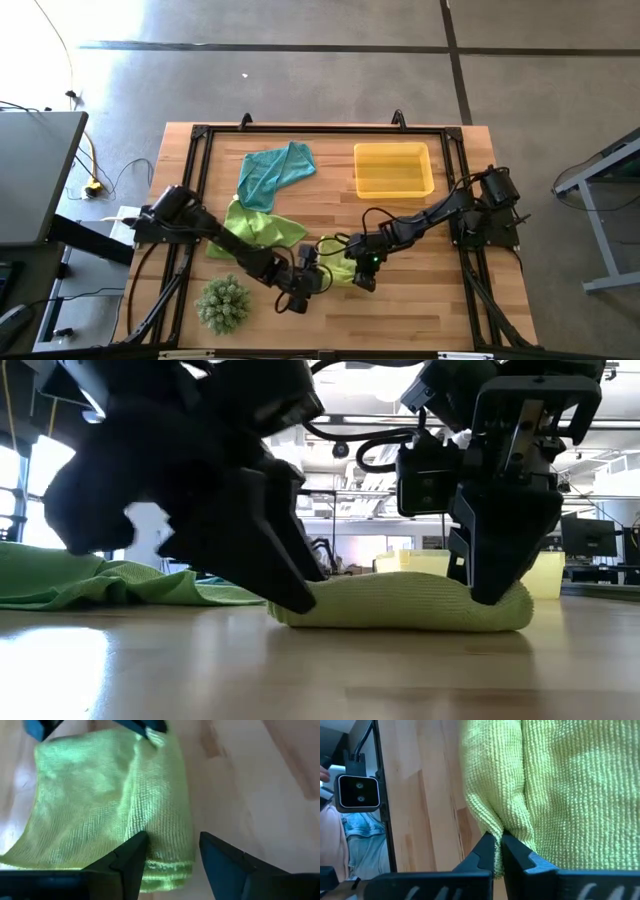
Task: Roll microfiber towels into tight, uniform cylinder then place into a basket
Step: Roll the light green towel
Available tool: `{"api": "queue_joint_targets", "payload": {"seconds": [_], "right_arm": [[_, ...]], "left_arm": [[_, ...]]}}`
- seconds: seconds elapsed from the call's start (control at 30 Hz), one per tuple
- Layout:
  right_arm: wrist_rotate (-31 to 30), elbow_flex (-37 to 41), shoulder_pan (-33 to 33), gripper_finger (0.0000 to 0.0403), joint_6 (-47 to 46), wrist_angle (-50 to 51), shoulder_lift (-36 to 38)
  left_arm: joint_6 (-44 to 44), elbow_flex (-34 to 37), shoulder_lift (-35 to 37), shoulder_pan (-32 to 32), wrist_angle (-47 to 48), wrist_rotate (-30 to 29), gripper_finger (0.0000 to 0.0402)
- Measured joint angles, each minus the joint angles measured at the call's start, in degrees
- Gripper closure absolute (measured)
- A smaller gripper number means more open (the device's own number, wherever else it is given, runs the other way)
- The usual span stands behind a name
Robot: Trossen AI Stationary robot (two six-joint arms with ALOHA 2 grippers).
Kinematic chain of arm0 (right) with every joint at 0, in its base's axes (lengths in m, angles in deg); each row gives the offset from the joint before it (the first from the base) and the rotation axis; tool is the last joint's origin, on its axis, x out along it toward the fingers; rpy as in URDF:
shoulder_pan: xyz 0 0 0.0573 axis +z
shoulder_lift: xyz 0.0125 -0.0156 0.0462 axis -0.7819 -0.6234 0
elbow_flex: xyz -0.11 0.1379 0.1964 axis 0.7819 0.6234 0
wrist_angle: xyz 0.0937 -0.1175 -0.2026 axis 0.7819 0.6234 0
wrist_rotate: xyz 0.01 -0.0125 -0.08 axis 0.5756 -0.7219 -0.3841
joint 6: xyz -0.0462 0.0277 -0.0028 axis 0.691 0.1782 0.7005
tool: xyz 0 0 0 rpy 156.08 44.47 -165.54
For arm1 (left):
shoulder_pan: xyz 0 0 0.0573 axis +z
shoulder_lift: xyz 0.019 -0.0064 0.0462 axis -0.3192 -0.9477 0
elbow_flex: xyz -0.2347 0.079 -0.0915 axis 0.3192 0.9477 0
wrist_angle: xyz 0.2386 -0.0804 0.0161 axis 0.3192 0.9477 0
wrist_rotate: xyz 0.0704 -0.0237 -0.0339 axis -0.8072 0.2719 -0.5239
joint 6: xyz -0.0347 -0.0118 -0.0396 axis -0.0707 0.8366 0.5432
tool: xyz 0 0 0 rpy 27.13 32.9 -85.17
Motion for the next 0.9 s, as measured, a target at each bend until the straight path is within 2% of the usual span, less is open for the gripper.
{"api": "queue_joint_targets", "payload": {"seconds": [0.17, 0.3, 0.43, 0.53, 0.7, 0.8, 0.9], "right_arm": [[0.0, 0.0, 0.0, 0.0402, 0.0, -0.6, 0.0], [-0.2, 0.0, 0.0, 0.0388, 0.4, -0.7, 0.0], [0.6, 0.0, 0.0, 0.0357, 2.9, -0.7, 0.1], [4.0, -0.1, -0.3, 0.0336, 4.8, -0.8, 0.7], [7.3, -0.1, -0.6, 0.0322, 11.0, 1.8, 4.3], [5.1, -0.1, 0.7, 0.0321, 17.9, 3.5, 7.3], [-2.6, -0.1, 4.6, 0.0321, 27.0, 3.6, 9.8]], "left_arm": [[6.7, -0.1, -1.7, 1.4, 0.1, 0.8, 0.0243], [12.6, -0.3, -2.3, 2.3, 0.6, 3.7, 0.0274], [18.5, -0.3, -2.3, 2.5, 1.0, 10.7, 0.0324], [24.0, -0.3, -2.3, 2.4, 0.7, 18.1, 0.036], [31.8, -0.3, -2.3, 2.8, 0.7, 24.7, 0.039], [34.5, -0.3, -2.4, 3.4, 0.7, 26.9, 0.0387], [36.4, -0.3, -2.4, 4.2, 0.8, 27.2, 0.038]]}}
